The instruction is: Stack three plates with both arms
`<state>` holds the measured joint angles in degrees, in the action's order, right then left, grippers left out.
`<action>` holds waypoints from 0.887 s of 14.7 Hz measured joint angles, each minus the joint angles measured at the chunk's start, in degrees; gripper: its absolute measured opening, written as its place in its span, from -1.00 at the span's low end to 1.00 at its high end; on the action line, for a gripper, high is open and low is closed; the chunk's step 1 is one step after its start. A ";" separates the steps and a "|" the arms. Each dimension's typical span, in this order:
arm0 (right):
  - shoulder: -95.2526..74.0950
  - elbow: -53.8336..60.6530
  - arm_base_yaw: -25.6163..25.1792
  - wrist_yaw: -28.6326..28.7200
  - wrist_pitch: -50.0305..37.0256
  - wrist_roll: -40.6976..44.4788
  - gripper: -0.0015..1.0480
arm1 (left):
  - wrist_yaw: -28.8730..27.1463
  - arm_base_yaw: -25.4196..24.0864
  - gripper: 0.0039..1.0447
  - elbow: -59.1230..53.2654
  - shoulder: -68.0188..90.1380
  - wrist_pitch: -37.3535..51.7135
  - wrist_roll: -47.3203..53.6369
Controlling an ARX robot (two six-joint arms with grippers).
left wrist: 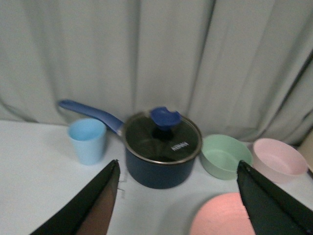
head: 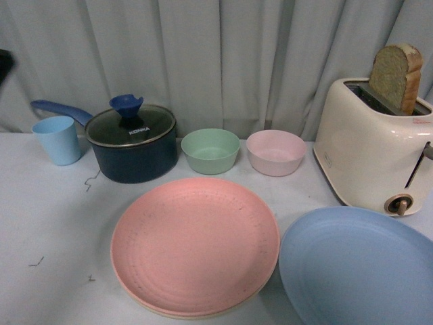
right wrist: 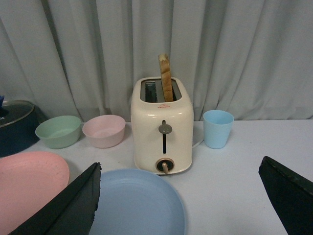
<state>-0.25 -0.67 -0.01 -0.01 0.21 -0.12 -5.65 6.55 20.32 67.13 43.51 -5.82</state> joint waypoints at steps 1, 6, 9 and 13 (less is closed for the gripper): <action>0.00 0.00 0.00 0.00 0.00 0.00 0.87 | -0.22 -1.05 0.16 -3.21 -5.73 0.42 2.29; 0.00 0.00 0.00 0.00 0.02 0.00 0.87 | 4.96 -6.91 -0.97 -12.31 -18.43 -2.60 4.81; 0.00 0.00 0.00 0.00 0.00 0.00 0.87 | 5.64 -6.47 -0.97 -15.67 -24.74 -6.69 4.85; 0.00 0.00 0.00 0.00 0.00 0.00 0.87 | 5.64 -6.49 -0.97 -19.45 -32.20 -9.09 4.85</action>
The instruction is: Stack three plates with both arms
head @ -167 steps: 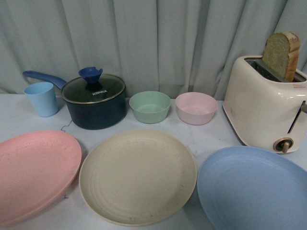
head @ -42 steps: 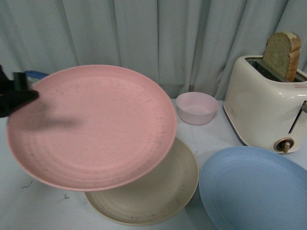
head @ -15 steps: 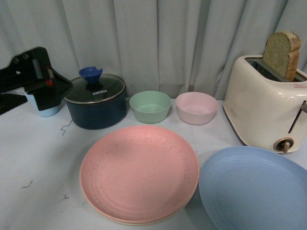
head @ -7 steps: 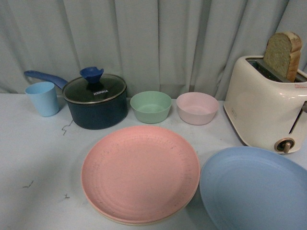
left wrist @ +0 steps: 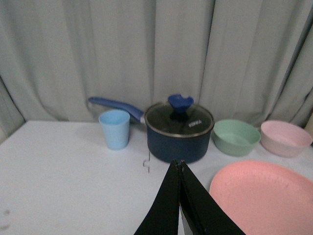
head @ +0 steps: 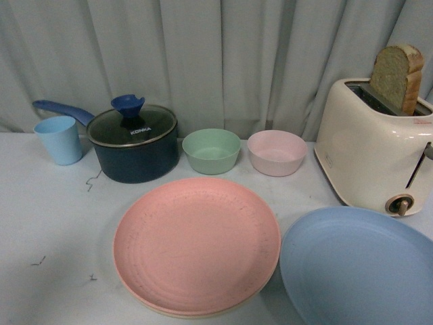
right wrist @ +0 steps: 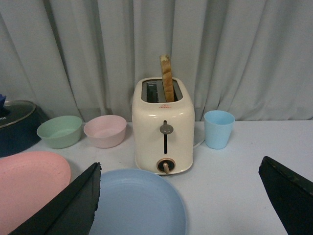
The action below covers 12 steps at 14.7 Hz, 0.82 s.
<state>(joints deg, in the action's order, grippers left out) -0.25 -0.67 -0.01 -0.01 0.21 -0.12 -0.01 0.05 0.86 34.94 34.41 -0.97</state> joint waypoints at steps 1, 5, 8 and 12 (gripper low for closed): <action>0.00 0.00 0.00 0.00 -0.02 0.00 0.87 | -0.02 0.00 -0.97 -0.24 -1.77 -2.93 0.00; 0.00 0.00 0.00 0.00 0.00 0.00 0.87 | 0.00 0.00 -0.97 -0.24 -11.58 -11.37 0.00; 0.00 0.00 0.00 0.00 0.00 0.00 0.87 | 0.00 0.00 -0.97 -0.24 -16.66 -15.98 0.00; 0.00 0.00 0.00 0.00 -0.02 0.00 0.87 | 0.00 0.00 -0.97 -0.24 -22.12 -21.51 0.00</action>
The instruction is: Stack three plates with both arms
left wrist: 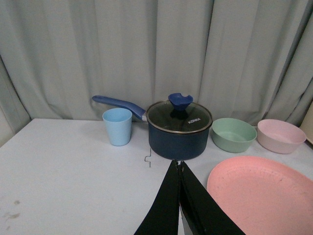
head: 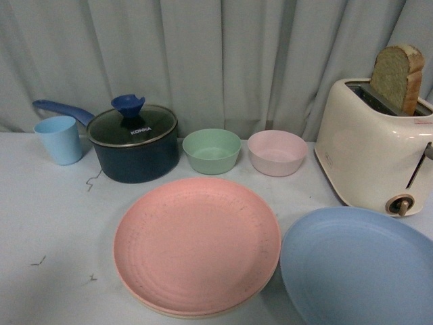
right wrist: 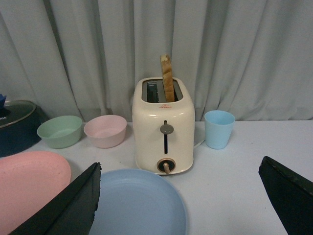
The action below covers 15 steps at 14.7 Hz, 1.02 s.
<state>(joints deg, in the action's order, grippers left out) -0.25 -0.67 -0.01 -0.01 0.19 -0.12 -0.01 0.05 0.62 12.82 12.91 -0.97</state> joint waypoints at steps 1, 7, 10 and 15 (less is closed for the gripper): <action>0.00 0.00 0.00 0.00 0.00 0.00 0.87 | 0.00 0.00 -0.97 0.00 -1.38 -1.53 0.00; 0.00 0.00 0.00 0.00 0.00 0.00 0.87 | -0.02 0.00 -0.97 0.02 -12.35 -13.31 0.00; 0.00 0.00 0.00 0.00 0.00 0.00 0.87 | 0.00 0.00 -0.38 0.02 -12.35 -13.11 0.00; -19.45 -2.69 -14.80 23.08 -7.98 -8.31 0.87 | -0.02 0.00 0.76 0.02 -12.35 -13.09 0.00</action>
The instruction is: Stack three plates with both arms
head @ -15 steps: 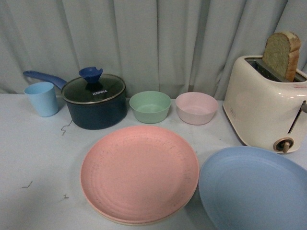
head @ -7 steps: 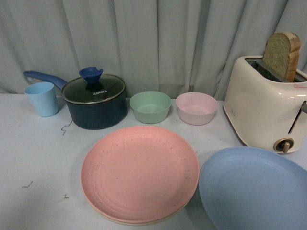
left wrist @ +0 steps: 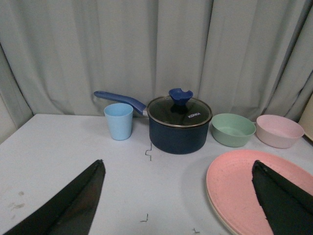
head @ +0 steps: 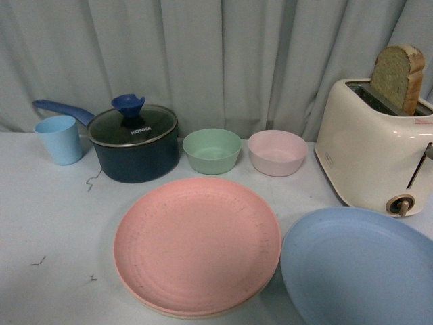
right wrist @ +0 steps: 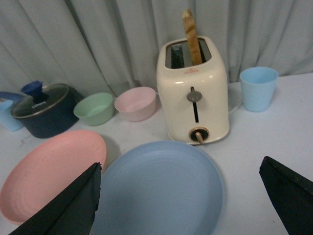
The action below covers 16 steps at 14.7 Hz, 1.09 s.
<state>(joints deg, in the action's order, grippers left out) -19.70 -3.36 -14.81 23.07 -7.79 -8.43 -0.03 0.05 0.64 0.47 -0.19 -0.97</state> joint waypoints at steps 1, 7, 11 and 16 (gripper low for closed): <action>-8.44 -1.22 -2.56 0.77 -8.59 -1.05 0.87 | 0.00 0.00 0.90 0.00 0.00 0.00 0.02; -54.36 -17.46 2.36 -13.77 -29.62 -2.34 0.87 | 0.00 0.00 0.88 0.00 0.00 0.00 0.02; -79.41 -28.85 10.51 -20.63 -22.82 1.33 0.87 | 0.00 0.00 0.88 0.00 0.00 0.00 0.02; -86.49 -30.01 14.16 -23.06 -19.47 1.38 0.87 | 0.00 0.00 0.88 0.00 0.00 0.00 0.02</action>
<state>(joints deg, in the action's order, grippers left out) -106.19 -33.36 -0.64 0.01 -27.27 -7.05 -0.03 0.05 0.64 0.47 -0.19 -0.95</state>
